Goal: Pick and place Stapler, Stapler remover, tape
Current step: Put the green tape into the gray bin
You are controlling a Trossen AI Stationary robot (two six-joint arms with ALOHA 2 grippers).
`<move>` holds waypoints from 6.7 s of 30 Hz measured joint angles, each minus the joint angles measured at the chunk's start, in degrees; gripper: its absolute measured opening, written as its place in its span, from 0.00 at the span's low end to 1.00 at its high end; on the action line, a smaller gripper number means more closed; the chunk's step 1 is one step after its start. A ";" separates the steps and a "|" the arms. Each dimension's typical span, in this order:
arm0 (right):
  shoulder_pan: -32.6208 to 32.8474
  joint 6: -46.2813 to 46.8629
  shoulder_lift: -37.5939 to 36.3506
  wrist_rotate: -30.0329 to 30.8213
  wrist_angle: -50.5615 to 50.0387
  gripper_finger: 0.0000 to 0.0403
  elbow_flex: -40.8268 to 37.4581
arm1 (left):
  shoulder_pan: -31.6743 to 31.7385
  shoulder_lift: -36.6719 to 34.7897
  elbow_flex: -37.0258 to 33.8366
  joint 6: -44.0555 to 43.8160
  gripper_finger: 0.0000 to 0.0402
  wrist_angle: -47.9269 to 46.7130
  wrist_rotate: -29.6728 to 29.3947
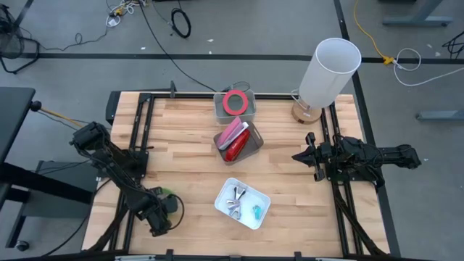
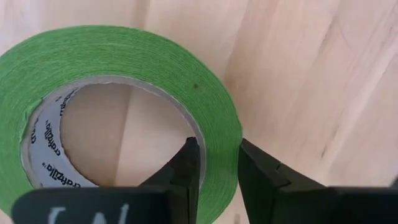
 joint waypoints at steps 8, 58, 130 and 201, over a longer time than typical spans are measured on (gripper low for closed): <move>-0.01 -0.01 0.00 -0.01 0.01 0.00 0.00 | 3.24 -0.07 4.07 4.65 0.21 -4.24 2.33; -0.01 0.01 0.00 0.01 -0.01 0.00 0.00 | 47.28 -0.18 26.55 40.46 0.24 -19.83 -7.28; 0.00 -0.01 0.00 0.00 0.01 0.00 0.00 | 85.27 -0.18 14.89 44.85 0.24 41.18 16.58; 0.01 0.00 0.00 0.00 0.00 0.00 0.00 | 89.46 8.06 6.51 48.06 0.25 56.85 19.17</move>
